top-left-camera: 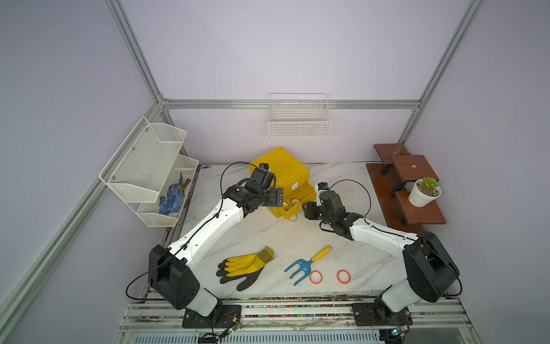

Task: Place the transparent tape into the drawer according to color
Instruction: Close the drawer in the storage box.

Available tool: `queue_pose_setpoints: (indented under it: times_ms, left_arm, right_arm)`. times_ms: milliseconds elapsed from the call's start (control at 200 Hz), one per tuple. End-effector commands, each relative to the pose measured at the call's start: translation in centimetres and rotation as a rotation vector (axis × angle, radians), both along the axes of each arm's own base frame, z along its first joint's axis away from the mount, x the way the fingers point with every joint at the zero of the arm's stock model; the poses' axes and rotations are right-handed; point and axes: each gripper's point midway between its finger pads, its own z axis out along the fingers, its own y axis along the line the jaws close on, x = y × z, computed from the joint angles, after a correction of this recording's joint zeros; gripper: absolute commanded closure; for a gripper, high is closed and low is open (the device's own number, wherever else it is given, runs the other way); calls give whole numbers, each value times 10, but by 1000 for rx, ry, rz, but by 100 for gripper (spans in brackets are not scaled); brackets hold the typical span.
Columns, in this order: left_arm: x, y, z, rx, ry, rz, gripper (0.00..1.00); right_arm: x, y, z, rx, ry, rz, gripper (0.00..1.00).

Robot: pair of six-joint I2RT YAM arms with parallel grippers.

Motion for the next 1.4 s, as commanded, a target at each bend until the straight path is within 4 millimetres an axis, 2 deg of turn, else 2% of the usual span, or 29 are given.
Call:
queue_pose_setpoints:
  times_ms: [0, 130, 210, 265, 280, 335, 480, 490, 545, 570, 590, 645, 875, 1175, 1395]
  left_arm:
    - [-5, 6, 18, -41, -44, 6, 0]
    - [-11, 13, 17, -42, -43, 15, 0]
    - [-14, 16, 14, -35, -41, 22, 0]
    - [-14, 18, 11, -29, -33, 25, 0]
    - [-15, 19, 10, -27, -31, 26, 0]
    - [-15, 20, 7, -23, -25, 30, 0]
    - [-16, 24, 1, -14, -8, 38, 0]
    - [-17, 24, 1, -13, -6, 38, 0]
    - [-17, 25, -1, -9, -3, 42, 0]
    - [-17, 26, -1, -9, -2, 43, 0]
    - [-20, 29, 10, -24, -29, 45, 0]
    - [-20, 30, 11, -23, -29, 46, 0]
    - [-19, 31, 8, -19, -20, 52, 0]
    - [-19, 31, 1, -17, -2, 56, 0]
    - [-20, 33, -1, -15, 5, 59, 0]
  right_arm:
    - [-22, 10, 6, 65, -53, 118, 40]
    - [-39, 22, -18, 57, -33, 185, 37]
    - [-39, 36, -28, 34, -38, 215, 36]
    - [-34, 45, -30, 5, -64, 218, 36]
    - [-32, 47, -40, -14, -51, 217, 35]
    - [-24, 52, -47, -36, -63, 208, 35]
    - [-7, 53, -70, -107, -66, 177, 35]
    - [-6, 53, -71, -114, -65, 175, 31]
    - [-2, 52, -80, -142, -58, 163, 30]
    - [0, 52, -83, -152, -55, 158, 30]
    - [0, 52, -85, -160, -53, 156, 30]
    - [4, 50, -91, -180, -44, 139, 30]
    - [15, 49, -104, -272, -39, 106, 30]
    - [32, 60, -117, -322, -30, 101, 31]
    - [40, 56, -134, -378, 11, 66, 32]
